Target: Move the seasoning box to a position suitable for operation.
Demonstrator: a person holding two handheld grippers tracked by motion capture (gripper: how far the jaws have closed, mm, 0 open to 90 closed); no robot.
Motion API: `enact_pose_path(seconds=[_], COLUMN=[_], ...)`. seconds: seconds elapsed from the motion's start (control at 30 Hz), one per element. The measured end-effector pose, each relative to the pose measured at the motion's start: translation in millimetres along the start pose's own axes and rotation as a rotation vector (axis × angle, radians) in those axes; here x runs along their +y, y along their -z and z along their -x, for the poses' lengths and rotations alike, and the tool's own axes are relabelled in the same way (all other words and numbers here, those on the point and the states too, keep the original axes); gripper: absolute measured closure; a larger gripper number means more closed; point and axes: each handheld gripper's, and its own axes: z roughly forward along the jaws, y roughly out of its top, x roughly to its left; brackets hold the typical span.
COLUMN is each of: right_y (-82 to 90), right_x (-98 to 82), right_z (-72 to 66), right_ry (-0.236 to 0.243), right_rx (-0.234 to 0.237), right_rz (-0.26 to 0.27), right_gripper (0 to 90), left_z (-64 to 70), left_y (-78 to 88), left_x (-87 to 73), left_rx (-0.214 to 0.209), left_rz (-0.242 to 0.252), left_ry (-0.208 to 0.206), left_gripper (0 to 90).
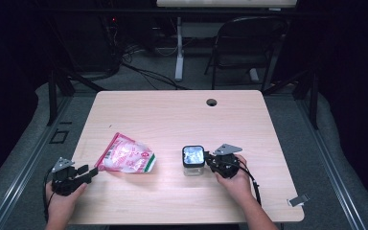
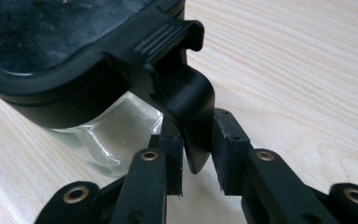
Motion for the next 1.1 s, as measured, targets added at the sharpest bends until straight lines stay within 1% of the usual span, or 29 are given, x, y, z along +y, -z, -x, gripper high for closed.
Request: enact_pose_path(seconds=[0.03, 0.1, 0.2, 0.37, 0.43, 0.57, 0.6, 0.9, 1.0, 1.03, 1.1], right_y=[0.5, 1.1, 2.4, 3.2, 4.7, 6.0, 7.4, 12.7, 15.1, 17.3, 17.9], right_x=[0.0, 0.0, 0.0, -0.4, -0.2, -0.6, -0.8, -3.4, -4.8, -5.3, -5.9], right_z=[-0.6, -1.0, -2.3, -5.8, -6.5, -9.0, -9.9, -13.4, -16.9, -19.2, -20.5], right_ry=[0.006, 0.012, 0.023, 0.030, 0.041, 0.050, 0.060, 0.069, 0.070, 0.080, 0.082], right_rx=[-0.001, 0.002, 0.003, 0.004, 0.004, 0.008, 0.011, 0.021, 0.025, 0.029, 0.033], right_rz=[-0.003, -0.007, -0.015, -0.013, -0.027, -0.031, -0.038, -0.055, -0.058, -0.069, -0.068], right_gripper=[75.4, 75.5, 75.5, 75.6, 75.6, 75.5, 75.5, 75.4, 75.3, 75.2, 75.1], left_z=[-0.5, -1.5, -2.4, -2.8, -2.7, -2.2, -2.0, -0.3, 1.7, 3.0, 3.5], left_y=[0.6, 0.9, 1.8, 2.0, 2.0, 2.0, 2.0, 3.6, 4.2, 5.1, 4.9], left_x=[0.2, -0.1, -0.1, 0.0, 0.0, -0.1, -0.1, 0.5, 1.5, 2.4, 2.8], left_rx=[-0.002, 0.002, 0.005, 0.009, 0.009, 0.008, 0.009, 0.009, 0.005, 0.005, 0.002], left_rz=[-0.007, 0.003, 0.002, 0.002, 0.003, 0.000, 0.001, 0.010, 0.015, 0.013, 0.021], left_ry=[0.000, 0.006, 0.011, 0.012, 0.011, 0.009, 0.008, 0.006, 0.003, -0.003, -0.006], left_gripper=[51.5, 51.1, 50.9, 50.7, 50.7, 50.6, 50.6, 50.6, 50.6, 50.5, 50.5])
